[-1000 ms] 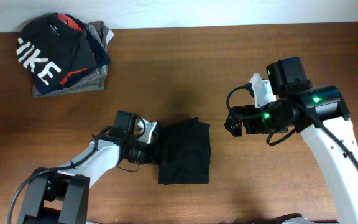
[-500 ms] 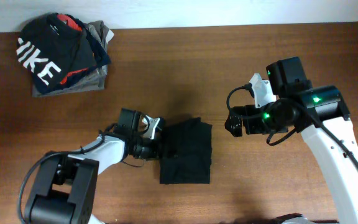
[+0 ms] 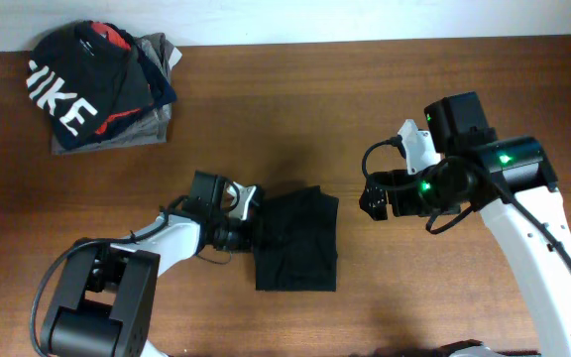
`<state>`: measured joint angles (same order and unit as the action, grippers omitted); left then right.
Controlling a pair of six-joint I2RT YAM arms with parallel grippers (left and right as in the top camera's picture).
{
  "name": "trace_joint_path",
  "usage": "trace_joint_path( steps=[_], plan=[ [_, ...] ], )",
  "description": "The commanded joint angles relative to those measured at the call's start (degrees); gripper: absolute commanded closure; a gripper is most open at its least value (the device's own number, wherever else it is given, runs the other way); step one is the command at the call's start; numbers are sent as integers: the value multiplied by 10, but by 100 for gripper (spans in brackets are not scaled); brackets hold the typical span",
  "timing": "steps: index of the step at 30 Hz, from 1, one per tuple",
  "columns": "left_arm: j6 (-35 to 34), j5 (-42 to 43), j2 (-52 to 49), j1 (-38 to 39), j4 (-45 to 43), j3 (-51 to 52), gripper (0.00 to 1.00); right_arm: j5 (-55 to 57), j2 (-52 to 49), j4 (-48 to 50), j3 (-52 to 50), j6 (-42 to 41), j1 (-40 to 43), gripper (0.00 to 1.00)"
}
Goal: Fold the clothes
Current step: 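Grasp the folded black pants' left side with the left gripper, then carry the pants with the left gripper onto the clothes stack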
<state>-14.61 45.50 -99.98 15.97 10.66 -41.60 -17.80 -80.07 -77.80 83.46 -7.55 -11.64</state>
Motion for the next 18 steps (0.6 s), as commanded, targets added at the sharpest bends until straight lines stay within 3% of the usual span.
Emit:
trace_joint_path(
  steps=[1, 10, 18],
  plan=[
    [6, -38, 3, 3, 3, -64, 100, 6, 5, -5, 10, -1, 5, 1],
    [94, -217, 5, -12, 129, -257, 100, 33, 5, -24, 10, -2, 5, 1],
    [111, -285, 5, -75, 57, -337, 100, 33, 5, -28, 10, -2, 5, 1]
  ],
)
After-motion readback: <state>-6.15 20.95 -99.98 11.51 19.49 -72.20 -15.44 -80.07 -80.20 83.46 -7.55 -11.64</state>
